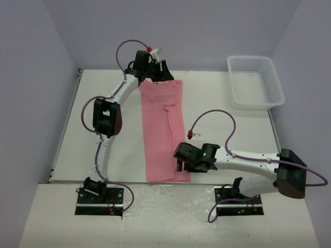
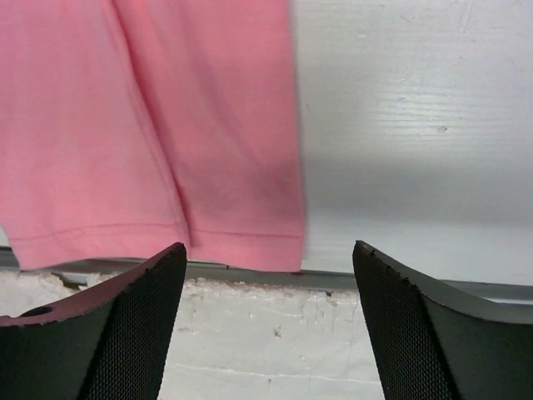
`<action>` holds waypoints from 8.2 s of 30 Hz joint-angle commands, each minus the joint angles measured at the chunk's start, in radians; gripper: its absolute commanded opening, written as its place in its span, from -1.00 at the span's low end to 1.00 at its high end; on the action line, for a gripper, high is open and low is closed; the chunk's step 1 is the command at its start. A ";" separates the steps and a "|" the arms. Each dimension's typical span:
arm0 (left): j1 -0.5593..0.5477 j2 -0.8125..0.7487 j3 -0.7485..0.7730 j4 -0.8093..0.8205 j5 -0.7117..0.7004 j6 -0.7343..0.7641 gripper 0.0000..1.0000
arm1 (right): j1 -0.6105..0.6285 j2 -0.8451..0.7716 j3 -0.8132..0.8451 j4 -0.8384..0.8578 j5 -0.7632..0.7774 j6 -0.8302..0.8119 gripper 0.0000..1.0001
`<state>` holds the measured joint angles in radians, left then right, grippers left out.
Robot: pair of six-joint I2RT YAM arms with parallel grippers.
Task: Fold and stack the t-shirts
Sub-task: Rotate the tshirt 90 degrees, then grab the bottom of the folded rectangular tshirt with both arms, then fold the folded rectangular tshirt in 1/3 of the way
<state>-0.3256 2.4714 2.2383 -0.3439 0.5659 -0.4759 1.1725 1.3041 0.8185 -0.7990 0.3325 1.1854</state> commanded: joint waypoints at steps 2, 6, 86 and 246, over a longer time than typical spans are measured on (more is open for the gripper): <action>-0.004 -0.170 0.012 -0.159 -0.127 0.050 0.22 | 0.006 -0.017 0.044 -0.057 0.045 -0.027 0.64; -0.029 -0.333 -0.201 -0.228 -0.320 0.030 0.10 | 0.004 -0.074 -0.050 0.024 -0.001 -0.010 0.57; -0.313 -1.456 -1.708 -0.231 -0.273 -0.224 0.05 | -0.047 -0.046 -0.361 0.320 -0.141 0.258 -0.75; -0.509 -1.292 -1.379 -0.319 -0.721 -0.369 -1.00 | -0.180 0.036 0.201 0.113 0.013 -0.447 -1.00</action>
<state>-0.8635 1.1469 0.7815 -0.6758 -0.0807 -0.8921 1.0313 1.3163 0.9466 -0.6518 0.3168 0.8818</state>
